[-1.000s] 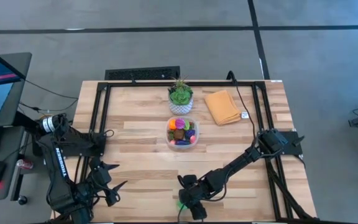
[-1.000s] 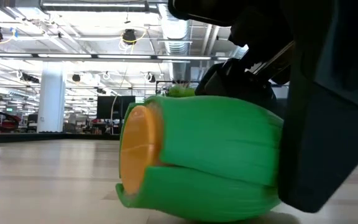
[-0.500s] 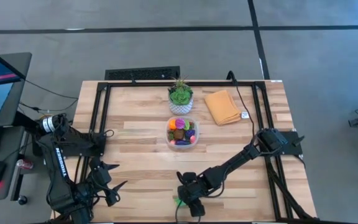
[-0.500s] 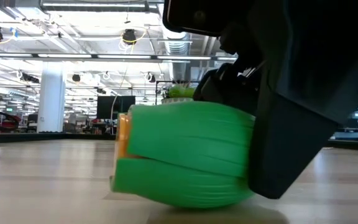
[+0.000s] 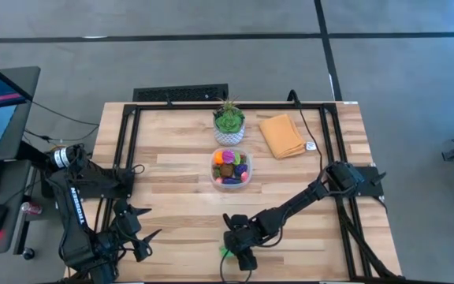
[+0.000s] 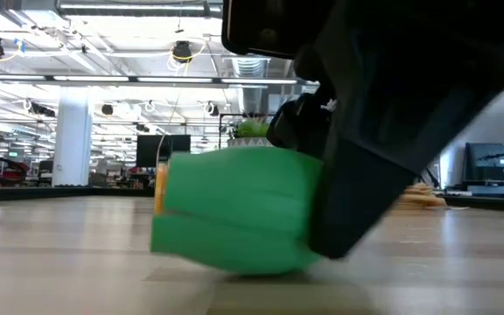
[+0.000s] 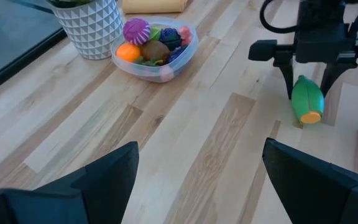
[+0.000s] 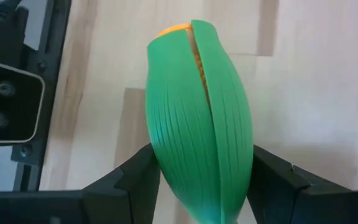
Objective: Pick and placing Produce into tupperware
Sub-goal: Put the green corn into the transparent bin
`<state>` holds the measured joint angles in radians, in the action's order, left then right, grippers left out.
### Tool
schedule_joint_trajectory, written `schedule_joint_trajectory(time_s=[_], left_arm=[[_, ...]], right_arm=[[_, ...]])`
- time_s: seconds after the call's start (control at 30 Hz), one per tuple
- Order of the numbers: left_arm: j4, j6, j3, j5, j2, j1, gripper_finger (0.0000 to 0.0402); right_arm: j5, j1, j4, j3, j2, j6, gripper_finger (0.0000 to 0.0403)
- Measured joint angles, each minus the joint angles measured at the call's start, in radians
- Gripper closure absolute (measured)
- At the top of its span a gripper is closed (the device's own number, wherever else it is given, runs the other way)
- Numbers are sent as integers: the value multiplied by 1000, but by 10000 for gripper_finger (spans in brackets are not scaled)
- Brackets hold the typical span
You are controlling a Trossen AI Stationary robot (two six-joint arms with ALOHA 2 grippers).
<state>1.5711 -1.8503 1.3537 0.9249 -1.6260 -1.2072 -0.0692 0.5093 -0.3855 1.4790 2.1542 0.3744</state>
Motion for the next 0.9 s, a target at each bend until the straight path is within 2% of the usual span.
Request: schedule_joint_trajectory(time_s=[0.4, 0.9], left_arm=[[0, 0, 0, 3, 0, 0, 68], [0, 5, 0, 7, 0, 0, 68]], right_arm=[[2, -35, 20, -1, -43, 20, 181], [116, -65, 39, 1, -143, 13, 181]])
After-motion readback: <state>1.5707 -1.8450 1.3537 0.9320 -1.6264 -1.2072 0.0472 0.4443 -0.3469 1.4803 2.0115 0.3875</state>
